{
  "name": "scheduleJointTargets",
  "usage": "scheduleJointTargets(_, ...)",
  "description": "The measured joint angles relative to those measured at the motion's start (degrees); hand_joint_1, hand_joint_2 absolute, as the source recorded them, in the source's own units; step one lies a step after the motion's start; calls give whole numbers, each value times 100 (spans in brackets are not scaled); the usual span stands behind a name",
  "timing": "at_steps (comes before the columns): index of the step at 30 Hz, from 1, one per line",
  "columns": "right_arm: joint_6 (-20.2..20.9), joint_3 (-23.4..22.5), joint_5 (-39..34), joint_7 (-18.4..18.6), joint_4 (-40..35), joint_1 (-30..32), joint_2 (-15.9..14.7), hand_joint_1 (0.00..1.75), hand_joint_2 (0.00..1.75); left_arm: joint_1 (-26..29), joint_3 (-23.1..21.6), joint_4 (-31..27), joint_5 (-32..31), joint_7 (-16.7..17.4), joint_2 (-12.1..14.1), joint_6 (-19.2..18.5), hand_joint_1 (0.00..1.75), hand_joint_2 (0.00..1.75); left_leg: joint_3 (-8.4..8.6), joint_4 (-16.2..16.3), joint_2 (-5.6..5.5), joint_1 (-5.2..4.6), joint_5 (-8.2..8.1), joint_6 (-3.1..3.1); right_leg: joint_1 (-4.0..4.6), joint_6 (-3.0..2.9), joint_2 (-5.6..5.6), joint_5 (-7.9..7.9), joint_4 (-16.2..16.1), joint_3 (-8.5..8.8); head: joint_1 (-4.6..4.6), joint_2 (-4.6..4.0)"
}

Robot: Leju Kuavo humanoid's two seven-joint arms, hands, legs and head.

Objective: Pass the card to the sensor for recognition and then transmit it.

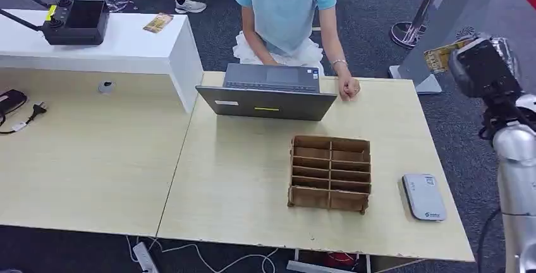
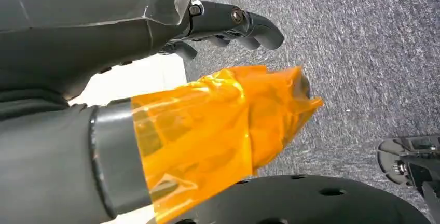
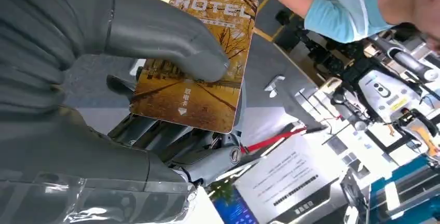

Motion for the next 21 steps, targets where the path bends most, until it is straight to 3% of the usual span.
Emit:
scheduleJointTargets(10,-352,763,1325,407,448,-1017,43,175,175,-14,-120,0,-157,-31,28,-39,0,0,-1,0,1,1,2,-1,0,-2,3,3,3,0,2,0)
scheduleJointTargets(21,-404,1681,2109,645,1777,-2408,757,175,175,-86,-302,0,-245,7,35,-98,0,0,2,0,-2,2,9,-6,1,-2,0,3,6,1,2,0)
